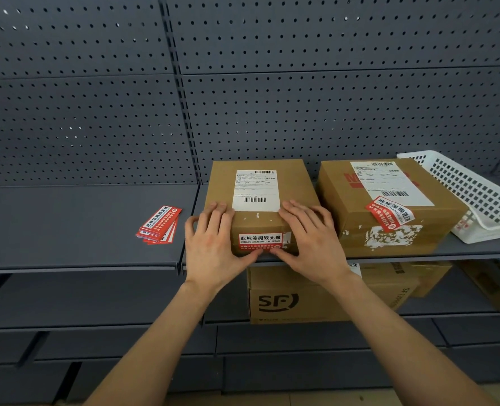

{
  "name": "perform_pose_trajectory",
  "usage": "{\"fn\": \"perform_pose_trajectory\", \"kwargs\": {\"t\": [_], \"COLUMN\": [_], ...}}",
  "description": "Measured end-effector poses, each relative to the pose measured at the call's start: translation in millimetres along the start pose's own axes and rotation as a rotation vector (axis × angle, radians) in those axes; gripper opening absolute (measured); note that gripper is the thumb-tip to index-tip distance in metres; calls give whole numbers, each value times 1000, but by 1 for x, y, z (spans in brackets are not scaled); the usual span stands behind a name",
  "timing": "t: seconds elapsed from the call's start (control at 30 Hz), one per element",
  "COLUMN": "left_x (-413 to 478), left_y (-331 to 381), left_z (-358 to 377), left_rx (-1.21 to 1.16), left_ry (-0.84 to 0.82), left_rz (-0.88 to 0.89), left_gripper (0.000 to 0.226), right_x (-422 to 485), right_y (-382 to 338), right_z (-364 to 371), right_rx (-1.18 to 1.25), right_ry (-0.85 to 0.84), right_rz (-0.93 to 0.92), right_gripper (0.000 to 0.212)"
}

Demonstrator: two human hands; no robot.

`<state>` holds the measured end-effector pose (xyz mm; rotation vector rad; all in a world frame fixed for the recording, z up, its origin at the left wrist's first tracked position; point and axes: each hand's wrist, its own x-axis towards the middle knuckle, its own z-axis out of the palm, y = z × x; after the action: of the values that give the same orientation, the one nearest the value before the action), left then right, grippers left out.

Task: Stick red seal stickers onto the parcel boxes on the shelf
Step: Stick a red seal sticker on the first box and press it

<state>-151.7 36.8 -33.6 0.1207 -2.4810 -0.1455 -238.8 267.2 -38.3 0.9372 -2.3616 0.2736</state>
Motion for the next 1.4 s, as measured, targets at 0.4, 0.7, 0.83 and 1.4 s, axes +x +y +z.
{"fn": "perform_pose_trajectory", "kwargs": {"t": [0.4, 0.7, 0.83, 1.4], "left_x": [1, 4, 4, 3], "left_y": [-35, -37, -36, -25], "left_z": [-5, -8, -10, -8], "left_rx": [-263, -367, -366, -261], "left_ry": [-120, -92, -87, -80], "left_rz": [73, 65, 52, 9], "left_gripper": [91, 67, 65, 86], "right_x": [-2, 1, 1, 1], "right_y": [13, 13, 11, -3], "right_z": [-5, -6, -6, -5], "right_rx": [54, 164, 199, 157], "right_ry": [-58, -6, 13, 21], "right_rz": [-54, -28, -9, 68], "right_gripper": [82, 59, 55, 84]}}
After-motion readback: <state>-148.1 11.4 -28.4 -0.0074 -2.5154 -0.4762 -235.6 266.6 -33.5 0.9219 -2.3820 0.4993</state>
